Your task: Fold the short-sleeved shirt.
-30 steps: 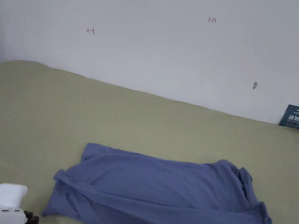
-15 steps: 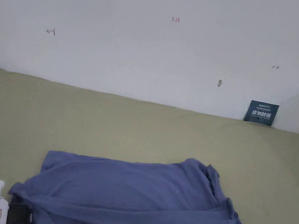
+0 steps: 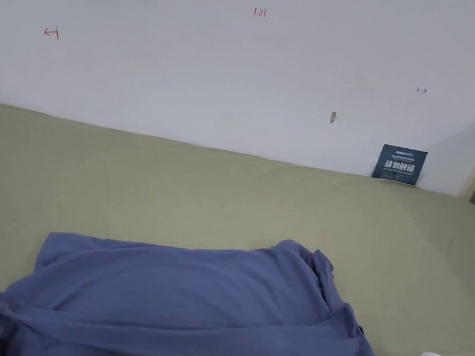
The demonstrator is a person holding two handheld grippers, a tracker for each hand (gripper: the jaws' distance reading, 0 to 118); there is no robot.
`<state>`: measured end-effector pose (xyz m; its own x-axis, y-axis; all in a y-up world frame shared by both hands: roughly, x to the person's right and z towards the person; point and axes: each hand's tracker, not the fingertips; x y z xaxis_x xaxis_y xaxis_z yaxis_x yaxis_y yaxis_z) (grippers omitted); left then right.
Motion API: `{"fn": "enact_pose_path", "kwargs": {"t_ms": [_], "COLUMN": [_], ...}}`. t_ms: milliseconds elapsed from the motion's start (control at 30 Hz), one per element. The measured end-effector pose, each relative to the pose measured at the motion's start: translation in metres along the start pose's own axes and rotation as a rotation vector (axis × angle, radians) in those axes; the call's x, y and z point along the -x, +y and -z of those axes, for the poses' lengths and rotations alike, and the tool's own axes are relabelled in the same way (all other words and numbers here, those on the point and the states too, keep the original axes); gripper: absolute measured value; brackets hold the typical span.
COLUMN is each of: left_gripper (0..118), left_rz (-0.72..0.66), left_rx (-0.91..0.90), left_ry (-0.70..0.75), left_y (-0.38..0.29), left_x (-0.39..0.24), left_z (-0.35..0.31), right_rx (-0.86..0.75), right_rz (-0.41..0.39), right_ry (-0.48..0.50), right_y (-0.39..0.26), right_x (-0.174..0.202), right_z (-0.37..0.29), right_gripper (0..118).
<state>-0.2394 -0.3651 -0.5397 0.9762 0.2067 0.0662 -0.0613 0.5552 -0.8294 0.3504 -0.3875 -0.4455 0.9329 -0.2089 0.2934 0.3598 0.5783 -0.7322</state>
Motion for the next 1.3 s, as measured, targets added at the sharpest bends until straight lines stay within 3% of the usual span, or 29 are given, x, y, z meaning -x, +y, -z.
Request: {"fn": "enact_pose_path", "kwargs": {"t_ms": [67,100,167,200,233,367,467,533,833,1300], "left_gripper": [8,8,8,8,8,8,8,7,7,7], "left_rz": [-0.015,-0.02,-0.027,-0.033,-0.037,-0.031,-0.042,-0.048,0.006,-0.057], "left_rx": [0.007,0.008,0.011,0.018,0.022,0.029,0.017,0.014,0.05,0.108], "left_ry": [-0.009,-0.014,-0.023,-0.03,-0.032,-0.04,-0.066,-0.082,-0.077,-0.082], "left_y": [0.002,0.002,0.002,0.005,0.007,0.017,0.02,0.02,0.0,-0.047], "left_x": [0.003,0.004,0.003,0.011,0.015,0.023,0.03,0.032,0.043,0.07], "left_z": [0.001,0.0,-0.002,0.006,0.009,0.01,0.002,-0.004,-0.033,-0.031], "right_rx": [0.008,0.017,0.023,0.028,0.045,0.023,-0.006,-0.009,0.026,0.117], "right_rz": [0.002,0.001,-0.07,-0.098,-0.089,-0.131,-0.058,-0.049,-0.099,-0.055], "right_ry": [-0.001,0.004,-0.059,-0.07,0.037,-0.005,0.055,0.064,0.07,0.034], "right_y": [0.004,0.005,0.005,0.006,0.006,0.007,0.007,0.003,-0.039,-0.078], "right_x": [0.002,0.006,0.016,0.02,0.023,0.031,0.02,0.017,0.02,0.007], "right_z": [0.011,0.013,0.011,0.01,0.008,-0.007,-0.025,-0.039,-0.075,-0.063], "right_gripper": [87,77,38,13,7,7,7,7,7,7]}}
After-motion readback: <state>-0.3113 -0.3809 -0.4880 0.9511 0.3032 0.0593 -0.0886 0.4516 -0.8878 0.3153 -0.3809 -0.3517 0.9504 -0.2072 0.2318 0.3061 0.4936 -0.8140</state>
